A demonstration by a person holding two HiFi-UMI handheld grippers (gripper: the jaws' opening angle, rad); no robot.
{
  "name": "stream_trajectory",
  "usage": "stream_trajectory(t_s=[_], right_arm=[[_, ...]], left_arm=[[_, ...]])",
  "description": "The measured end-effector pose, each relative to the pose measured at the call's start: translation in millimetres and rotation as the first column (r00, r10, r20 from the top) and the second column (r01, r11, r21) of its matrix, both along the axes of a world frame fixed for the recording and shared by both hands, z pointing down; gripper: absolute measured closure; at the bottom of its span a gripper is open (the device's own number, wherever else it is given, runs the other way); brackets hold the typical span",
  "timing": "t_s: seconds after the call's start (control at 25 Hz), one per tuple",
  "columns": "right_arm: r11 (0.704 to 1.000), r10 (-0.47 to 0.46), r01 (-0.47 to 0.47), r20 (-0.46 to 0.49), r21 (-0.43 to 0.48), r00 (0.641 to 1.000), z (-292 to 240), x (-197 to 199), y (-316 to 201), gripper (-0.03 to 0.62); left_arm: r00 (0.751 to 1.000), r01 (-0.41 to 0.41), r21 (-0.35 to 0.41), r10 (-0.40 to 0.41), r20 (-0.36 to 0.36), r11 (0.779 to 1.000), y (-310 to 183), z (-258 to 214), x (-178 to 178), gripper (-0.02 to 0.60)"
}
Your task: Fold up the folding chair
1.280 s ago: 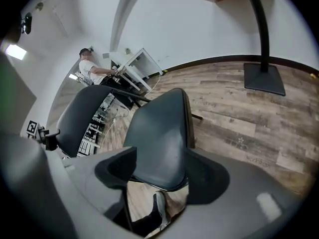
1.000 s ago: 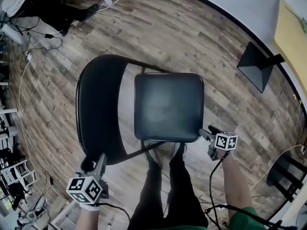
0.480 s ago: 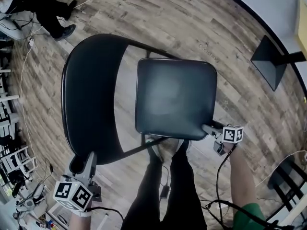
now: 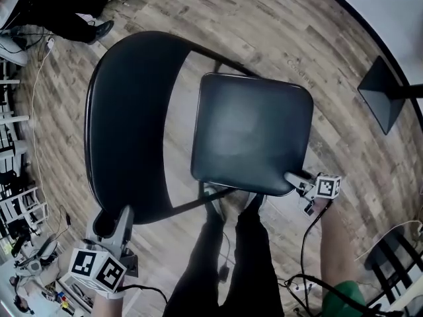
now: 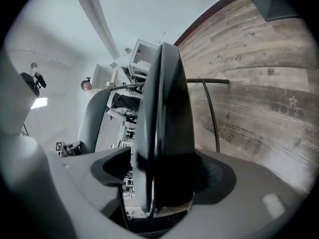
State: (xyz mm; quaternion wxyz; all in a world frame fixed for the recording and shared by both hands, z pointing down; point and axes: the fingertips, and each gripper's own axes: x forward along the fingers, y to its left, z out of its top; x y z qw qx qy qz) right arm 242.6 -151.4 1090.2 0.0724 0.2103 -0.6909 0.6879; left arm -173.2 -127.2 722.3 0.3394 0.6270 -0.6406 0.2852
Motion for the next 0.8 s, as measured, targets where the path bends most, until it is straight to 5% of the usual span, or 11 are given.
stream_trajectory(t_s=[0.8], right_arm=[[1.000, -0.019, 0.020, -0.059, 0.013, 0.998, -30.9, -37.6, -2.2, 0.251]], left_arm=[[0.997, 0.068, 0.065, -0.070, 0.025, 0.996, -1.3, -19.4, -15.0, 0.370]])
